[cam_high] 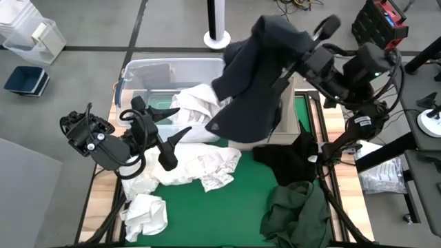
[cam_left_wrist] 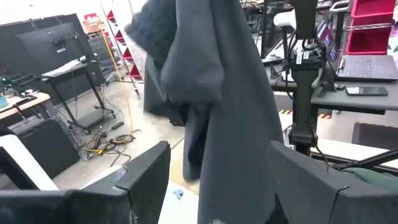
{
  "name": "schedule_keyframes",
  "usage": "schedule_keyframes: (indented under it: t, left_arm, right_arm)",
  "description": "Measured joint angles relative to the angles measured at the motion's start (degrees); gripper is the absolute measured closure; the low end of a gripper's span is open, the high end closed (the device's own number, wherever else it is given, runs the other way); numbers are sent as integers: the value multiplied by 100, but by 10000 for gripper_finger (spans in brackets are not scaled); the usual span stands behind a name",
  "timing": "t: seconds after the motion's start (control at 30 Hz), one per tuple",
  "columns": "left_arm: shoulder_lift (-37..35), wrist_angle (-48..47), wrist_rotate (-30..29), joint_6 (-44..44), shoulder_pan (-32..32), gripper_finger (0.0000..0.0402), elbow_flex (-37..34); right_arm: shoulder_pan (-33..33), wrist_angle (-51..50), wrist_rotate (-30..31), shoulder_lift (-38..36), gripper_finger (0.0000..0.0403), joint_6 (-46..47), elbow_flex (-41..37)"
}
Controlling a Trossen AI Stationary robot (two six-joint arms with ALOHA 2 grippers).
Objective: Sort clothes
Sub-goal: Put the black shorts into the gray laundry bin
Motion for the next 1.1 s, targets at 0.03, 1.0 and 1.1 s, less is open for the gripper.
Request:
schedule_keyframes:
  t: [0.03, 1.0, 1.1]
  left_arm:
    - [0, 0, 0, 2, 0, 157, 0]
    - [0, -20, -261, 273, 0, 157, 0]
    - [0, -20, -274, 274, 0, 157, 0]
  right_arm:
    - [0, 31, 159, -29, 391, -194, 0]
    - [-2892, -1363, 891, -80, 390, 543, 0]
    - [-3133, -2133, 526, -38, 390, 1481, 0]
